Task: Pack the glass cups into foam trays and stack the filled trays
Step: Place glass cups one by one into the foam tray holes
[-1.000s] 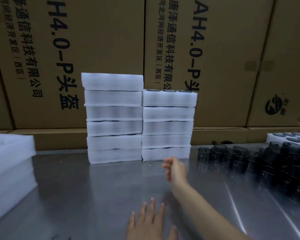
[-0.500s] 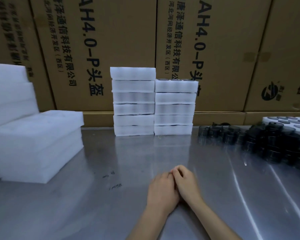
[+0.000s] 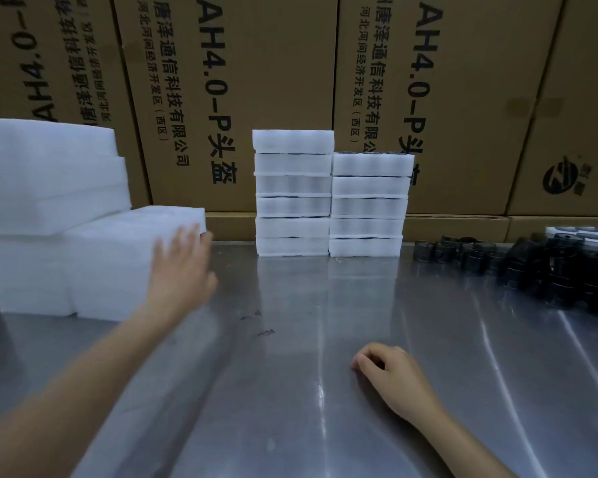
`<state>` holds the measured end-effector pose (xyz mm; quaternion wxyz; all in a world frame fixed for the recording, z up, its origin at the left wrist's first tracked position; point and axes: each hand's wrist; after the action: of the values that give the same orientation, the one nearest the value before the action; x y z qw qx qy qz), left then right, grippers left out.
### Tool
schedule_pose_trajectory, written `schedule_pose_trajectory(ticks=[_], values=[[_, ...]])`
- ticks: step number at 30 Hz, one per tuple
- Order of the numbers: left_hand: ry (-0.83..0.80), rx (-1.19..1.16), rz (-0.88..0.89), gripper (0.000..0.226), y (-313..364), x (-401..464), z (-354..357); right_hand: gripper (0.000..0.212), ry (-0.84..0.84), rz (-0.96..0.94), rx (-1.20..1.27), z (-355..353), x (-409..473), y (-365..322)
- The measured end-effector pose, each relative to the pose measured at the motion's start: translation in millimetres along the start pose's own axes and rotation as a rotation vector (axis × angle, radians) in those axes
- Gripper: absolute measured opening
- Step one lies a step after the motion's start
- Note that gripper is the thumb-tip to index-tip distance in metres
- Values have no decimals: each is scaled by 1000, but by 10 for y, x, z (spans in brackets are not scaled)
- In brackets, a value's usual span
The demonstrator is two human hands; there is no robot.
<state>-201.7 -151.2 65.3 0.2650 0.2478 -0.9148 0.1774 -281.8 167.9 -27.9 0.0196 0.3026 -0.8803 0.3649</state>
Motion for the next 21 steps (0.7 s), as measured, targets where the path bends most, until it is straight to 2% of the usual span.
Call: schedule_pose_trajectory(ticks=[2,3,6,9,13,17,21], values=[[-144,36,-259,78,-353,169,14,22,-1,12,18,-6,-2,-3],[-193,22,-329,78,-464,203,32,21,1,15,17,-10,-2,-3],[-248,-39,-384,61,-549,233,60,20,9,23,10,-19,1,-8],[-180,-1,-397,33,-586,244,31,20,22,40,26,-24,6,-21],[96,-148,-428,28,-659,192,-40,21,40,43,70,-10,32,10],[379,-372,-260,26,-337,-41,-224,31,122,57,263,12,104,71],[375,-625,70,35,209,-623,-361,35,400,164,500,-78,193,187]])
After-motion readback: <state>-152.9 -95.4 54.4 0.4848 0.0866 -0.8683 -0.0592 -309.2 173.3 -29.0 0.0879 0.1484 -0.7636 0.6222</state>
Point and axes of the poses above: each hand's wrist, its own x-axis towards the middle knuckle, its own z-axis out of the palm, y = z × x, and after that the axes turned 1 degree about -z, right-handed
